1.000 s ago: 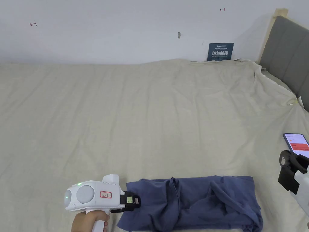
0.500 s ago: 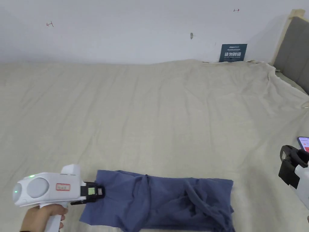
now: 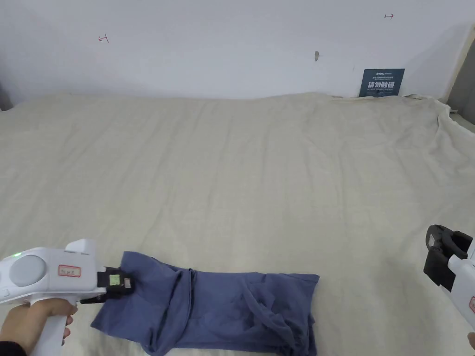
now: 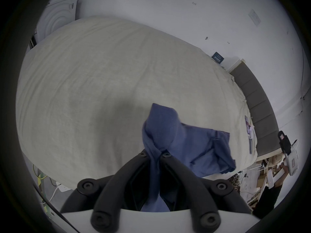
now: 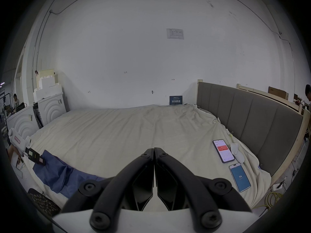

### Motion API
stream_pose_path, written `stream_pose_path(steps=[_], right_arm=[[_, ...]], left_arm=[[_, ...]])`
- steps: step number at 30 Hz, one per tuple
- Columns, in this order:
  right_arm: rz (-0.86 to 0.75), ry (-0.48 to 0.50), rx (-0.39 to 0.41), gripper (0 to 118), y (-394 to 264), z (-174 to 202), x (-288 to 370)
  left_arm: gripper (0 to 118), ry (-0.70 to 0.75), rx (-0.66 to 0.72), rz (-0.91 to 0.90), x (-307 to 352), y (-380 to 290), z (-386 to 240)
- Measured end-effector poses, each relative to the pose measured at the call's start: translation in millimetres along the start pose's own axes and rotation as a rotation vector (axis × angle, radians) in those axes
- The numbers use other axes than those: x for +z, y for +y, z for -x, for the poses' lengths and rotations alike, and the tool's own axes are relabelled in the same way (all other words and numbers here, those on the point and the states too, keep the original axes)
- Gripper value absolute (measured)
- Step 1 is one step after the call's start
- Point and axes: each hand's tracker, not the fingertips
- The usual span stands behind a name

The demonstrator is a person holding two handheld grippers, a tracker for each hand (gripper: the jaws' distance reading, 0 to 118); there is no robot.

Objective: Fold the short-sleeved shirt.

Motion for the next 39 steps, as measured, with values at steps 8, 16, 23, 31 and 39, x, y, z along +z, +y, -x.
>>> stream_pose_path(steps=[8, 16, 23, 31, 39], right_arm=[[-0.017, -0.014, -0.007, 0, 2, -9, 8], [-0.022, -0.046, -0.023, 0, -1, -25, 19], [-0.015, -0.080, -0.039, 0, -7, -38, 25], [-0.002, -0.096, -0.045, 0, -10, -42, 31], [-0.003, -0.095, -0.044, 0, -6, -39, 33]], left_arm=[[5, -0.174, -0.155, 0.071, -32, 14, -90], [5, -0.213, -0.274, 0.179, -101, 2, -184], [5, -0.142, -0.331, 0.275, -172, -34, -234], [22, -0.029, -0.350, 0.265, -202, -60, -251], [93, -0.113, -0.364, 0.192, -159, -52, -259]])
